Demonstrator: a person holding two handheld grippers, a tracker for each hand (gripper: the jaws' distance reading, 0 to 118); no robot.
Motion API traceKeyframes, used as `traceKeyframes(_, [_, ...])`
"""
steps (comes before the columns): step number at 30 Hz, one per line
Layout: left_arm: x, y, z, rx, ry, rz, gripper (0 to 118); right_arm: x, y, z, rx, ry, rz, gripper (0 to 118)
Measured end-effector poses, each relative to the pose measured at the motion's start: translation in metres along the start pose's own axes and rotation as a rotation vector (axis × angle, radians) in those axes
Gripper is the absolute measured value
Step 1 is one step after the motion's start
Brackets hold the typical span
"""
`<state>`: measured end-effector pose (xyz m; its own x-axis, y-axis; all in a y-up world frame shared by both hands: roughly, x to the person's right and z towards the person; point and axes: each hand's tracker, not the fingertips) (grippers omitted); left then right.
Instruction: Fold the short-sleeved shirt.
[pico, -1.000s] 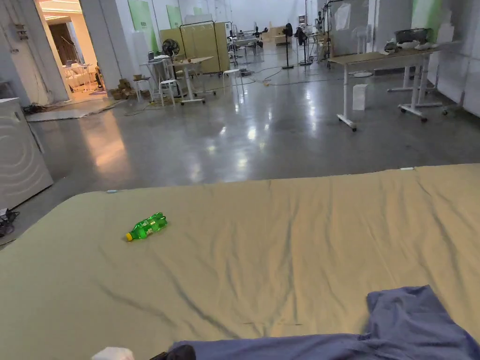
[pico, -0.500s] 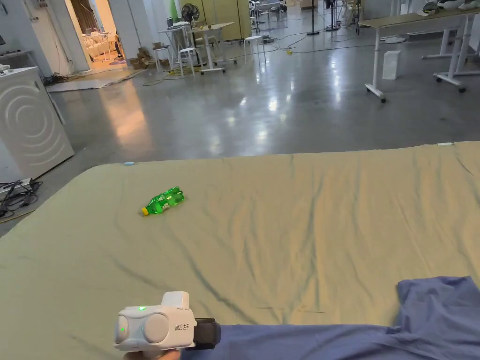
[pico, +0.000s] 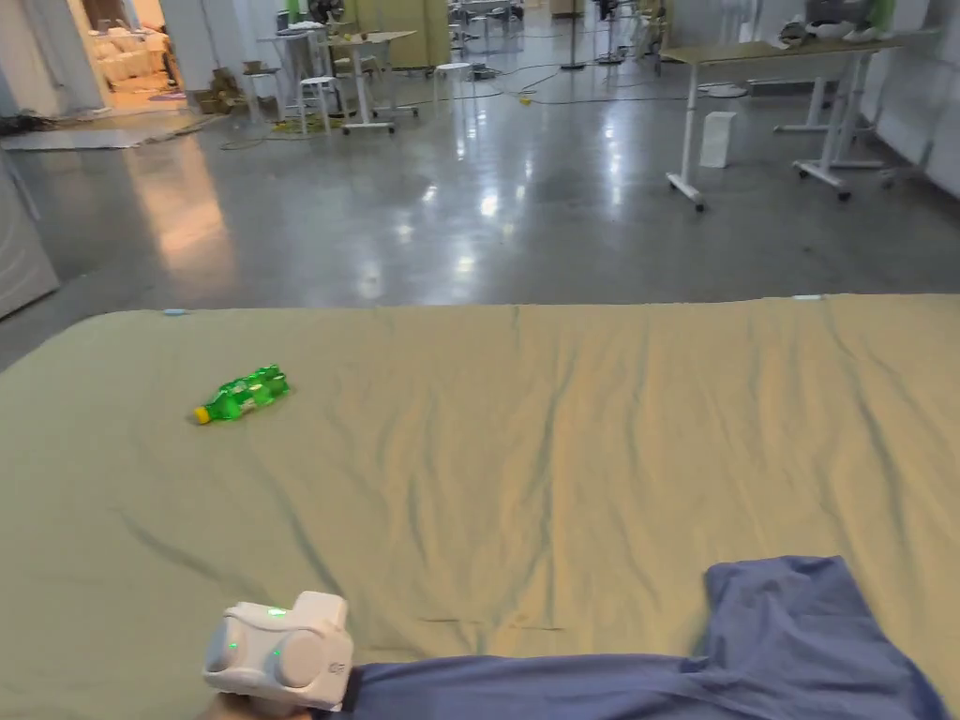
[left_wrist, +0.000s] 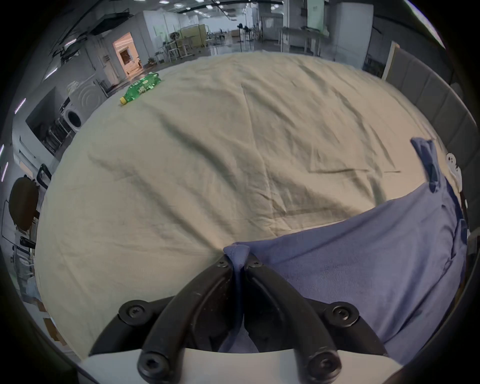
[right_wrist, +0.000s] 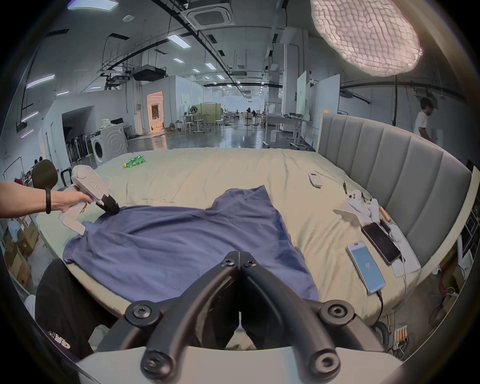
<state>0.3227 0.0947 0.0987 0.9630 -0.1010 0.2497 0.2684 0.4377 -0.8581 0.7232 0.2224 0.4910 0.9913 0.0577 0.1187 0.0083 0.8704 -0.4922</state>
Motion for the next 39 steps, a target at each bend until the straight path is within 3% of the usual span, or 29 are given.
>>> traceKeyframes(2, [-0.005,0.003,-0.004,-0.019,-0.011,0.028,8,0.013,0.020,-0.023,0.076,0.070,0.063,1])
traceKeyframes(3, [0.002,0.002,0.013,-0.030,-0.019,0.044,8,0.025,0.025,-0.045,-0.028,0.124,-0.016,11])
traceKeyframes(5, [0.003,0.001,0.014,-0.036,-0.025,0.027,8,0.048,0.041,-0.090,-0.082,0.114,-0.043,57])
traceKeyframes(6, [0.003,0.000,0.015,-0.039,-0.029,0.017,8,0.059,0.051,-0.118,-0.118,0.093,-0.051,72])
traceKeyframes(11, [-0.005,0.008,0.006,-0.038,-0.028,0.049,7,0.098,0.079,-0.248,-0.362,0.005,-0.149,71])
traceKeyframes(13, [-0.004,0.009,0.007,-0.041,-0.030,0.028,7,0.108,0.074,-0.291,-0.454,-0.025,-0.104,70])
traceKeyframes(16, [-0.011,0.012,0.005,-0.054,-0.056,0.041,7,0.116,0.068,-0.333,-0.580,-0.043,-0.141,70])
traceKeyframes(19, [-0.015,0.016,0.003,-0.059,-0.071,0.051,7,0.117,0.057,-0.357,-0.596,-0.060,-0.117,69])
traceKeyframes(22, [-0.015,0.016,0.002,-0.053,-0.076,0.048,7,0.107,0.058,-0.341,-0.569,-0.059,-0.088,63])
traceKeyframes(23, [-0.017,0.012,0.000,-0.047,-0.072,0.045,7,0.103,0.059,-0.334,-0.542,-0.048,-0.058,50])
traceKeyframes(24, [-0.015,0.011,0.000,-0.039,-0.066,0.038,7,0.101,0.057,-0.332,-0.536,-0.047,-0.026,20])
traceKeyframes(25, [-0.013,0.010,0.000,-0.026,-0.051,0.022,7,0.099,0.056,-0.330,-0.540,-0.029,-0.034,2])
traceKeyframes(32, [-0.017,0.020,0.035,0.028,-0.062,-0.002,6,0.110,0.069,-0.309,-0.454,0.022,-0.041,2])
traceKeyframes(34, [-0.027,0.015,0.072,0.148,-0.131,0.061,6,0.112,0.085,-0.275,-0.356,0.042,-0.032,2])
traceKeyframes(36, [-0.049,-0.006,0.103,0.223,-0.244,0.116,6,0.114,0.097,-0.223,-0.277,0.079,-0.069,2])
traceKeyframes(39, [-0.050,-0.055,0.158,0.266,-0.263,0.099,6,0.120,0.084,-0.155,-0.198,0.079,-0.141,2])
